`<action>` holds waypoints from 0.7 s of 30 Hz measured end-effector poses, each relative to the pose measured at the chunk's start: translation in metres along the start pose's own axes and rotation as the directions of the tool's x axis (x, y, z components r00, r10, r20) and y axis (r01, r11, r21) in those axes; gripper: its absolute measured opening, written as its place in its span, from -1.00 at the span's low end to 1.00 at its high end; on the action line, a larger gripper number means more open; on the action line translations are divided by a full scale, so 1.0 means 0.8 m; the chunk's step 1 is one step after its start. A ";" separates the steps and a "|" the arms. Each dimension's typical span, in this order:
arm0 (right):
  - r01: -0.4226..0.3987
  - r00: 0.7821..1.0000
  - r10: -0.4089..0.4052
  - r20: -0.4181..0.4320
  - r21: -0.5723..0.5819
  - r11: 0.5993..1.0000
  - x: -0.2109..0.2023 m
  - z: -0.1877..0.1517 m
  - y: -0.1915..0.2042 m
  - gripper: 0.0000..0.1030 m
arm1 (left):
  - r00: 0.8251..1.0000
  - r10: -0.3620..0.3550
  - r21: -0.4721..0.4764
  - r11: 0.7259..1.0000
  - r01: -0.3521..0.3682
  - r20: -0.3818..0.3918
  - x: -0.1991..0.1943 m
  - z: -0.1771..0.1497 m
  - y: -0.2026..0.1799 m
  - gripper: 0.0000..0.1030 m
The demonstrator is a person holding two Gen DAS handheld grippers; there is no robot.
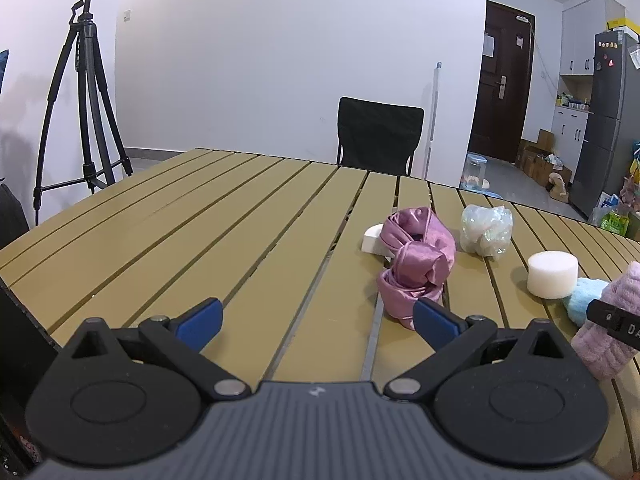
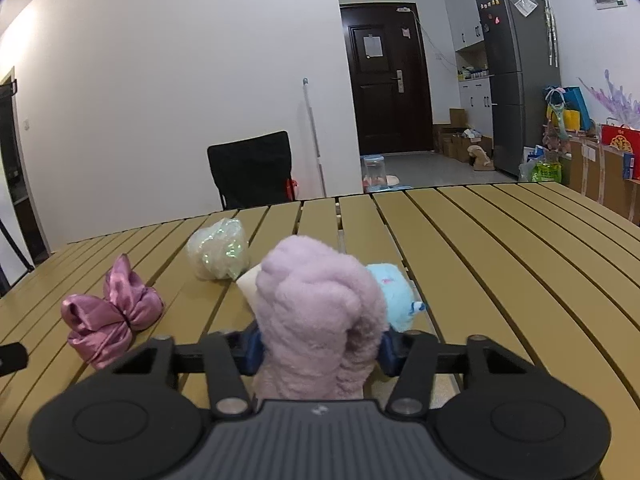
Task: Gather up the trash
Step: 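Close the right gripper on the pink fuzzy plush toy, then lower the left gripper onto the pink satin bow and close it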
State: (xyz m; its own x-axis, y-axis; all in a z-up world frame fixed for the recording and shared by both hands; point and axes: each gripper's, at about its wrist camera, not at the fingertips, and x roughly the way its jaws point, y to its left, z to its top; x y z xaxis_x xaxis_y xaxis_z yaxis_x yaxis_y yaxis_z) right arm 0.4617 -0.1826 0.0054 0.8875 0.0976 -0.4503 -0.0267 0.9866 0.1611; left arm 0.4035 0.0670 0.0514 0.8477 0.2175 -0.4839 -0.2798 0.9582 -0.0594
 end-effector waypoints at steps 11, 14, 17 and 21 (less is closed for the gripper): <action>-0.069 0.995 0.068 0.074 0.022 0.997 -0.038 -0.001 -0.026 -0.44 | 1.000 -0.027 0.027 0.999 0.027 0.004 -0.003 0.003 -0.026 1.00; -0.065 0.993 0.062 0.105 0.033 0.997 -0.049 0.001 -0.037 -0.46 | 0.999 -0.036 0.035 0.999 0.036 0.001 0.000 0.007 -0.033 1.00; -0.051 0.992 0.044 0.114 0.052 0.997 -0.052 0.004 -0.054 -0.46 | 0.999 -0.044 0.039 0.998 0.044 0.003 0.005 0.013 -0.040 1.00; -0.019 0.994 0.010 0.108 0.084 0.996 -0.052 0.005 -0.077 -0.46 | 0.999 -0.048 0.062 0.997 0.046 0.022 0.015 0.022 -0.052 1.00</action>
State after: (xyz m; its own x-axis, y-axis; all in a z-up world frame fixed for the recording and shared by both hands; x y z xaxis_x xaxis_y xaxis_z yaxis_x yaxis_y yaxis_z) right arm 0.4284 -0.2480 0.0176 0.9319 0.0926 -0.3508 -0.0049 0.9700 0.2432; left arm 0.4329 0.0328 0.0635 0.8698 0.1758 -0.4610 -0.2120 0.9769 -0.0275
